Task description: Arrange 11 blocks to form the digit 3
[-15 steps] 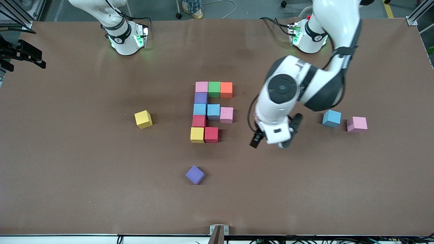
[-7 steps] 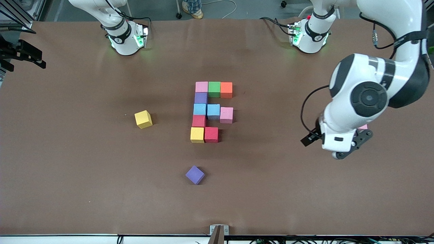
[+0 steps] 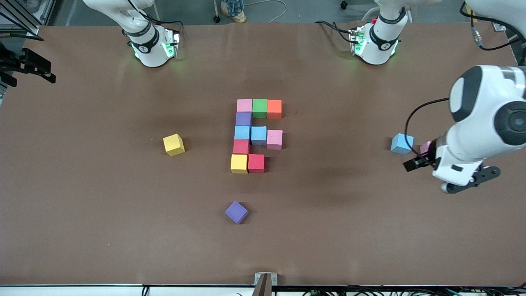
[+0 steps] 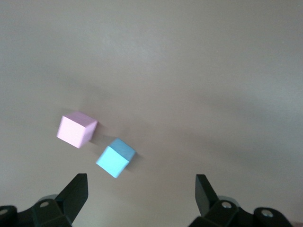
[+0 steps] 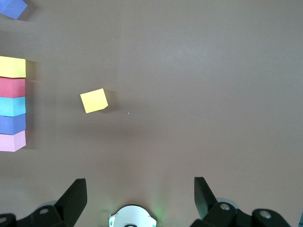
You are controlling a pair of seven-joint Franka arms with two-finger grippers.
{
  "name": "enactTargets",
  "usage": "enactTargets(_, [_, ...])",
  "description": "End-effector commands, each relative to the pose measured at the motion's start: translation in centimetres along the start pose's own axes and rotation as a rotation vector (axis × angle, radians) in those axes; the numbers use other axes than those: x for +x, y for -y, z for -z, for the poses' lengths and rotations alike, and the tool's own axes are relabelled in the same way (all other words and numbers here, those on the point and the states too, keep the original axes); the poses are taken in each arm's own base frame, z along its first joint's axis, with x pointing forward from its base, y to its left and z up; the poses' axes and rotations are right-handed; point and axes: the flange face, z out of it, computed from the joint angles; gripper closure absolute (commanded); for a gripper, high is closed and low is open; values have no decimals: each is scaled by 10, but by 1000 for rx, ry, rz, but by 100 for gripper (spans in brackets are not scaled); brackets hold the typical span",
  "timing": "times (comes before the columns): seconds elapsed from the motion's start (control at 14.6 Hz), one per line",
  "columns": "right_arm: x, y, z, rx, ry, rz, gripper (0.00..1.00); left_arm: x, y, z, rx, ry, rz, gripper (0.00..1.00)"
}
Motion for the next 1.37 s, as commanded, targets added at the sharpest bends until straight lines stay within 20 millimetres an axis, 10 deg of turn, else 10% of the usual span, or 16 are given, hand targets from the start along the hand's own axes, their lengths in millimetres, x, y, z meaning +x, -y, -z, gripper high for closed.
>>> enactTargets(0.0, [-5,2,0,-12,2,-1,0,-8,17,1,19,-12,-92,0])
enactTargets(0.82, [-6,2,0,-12,1,-1,0,7,47,-25,-65,50,-239,0])
enactTargets(1.3, [-5,2,-1,-12,4,-1,0,-23,44,-72,-53,81,-257,0])
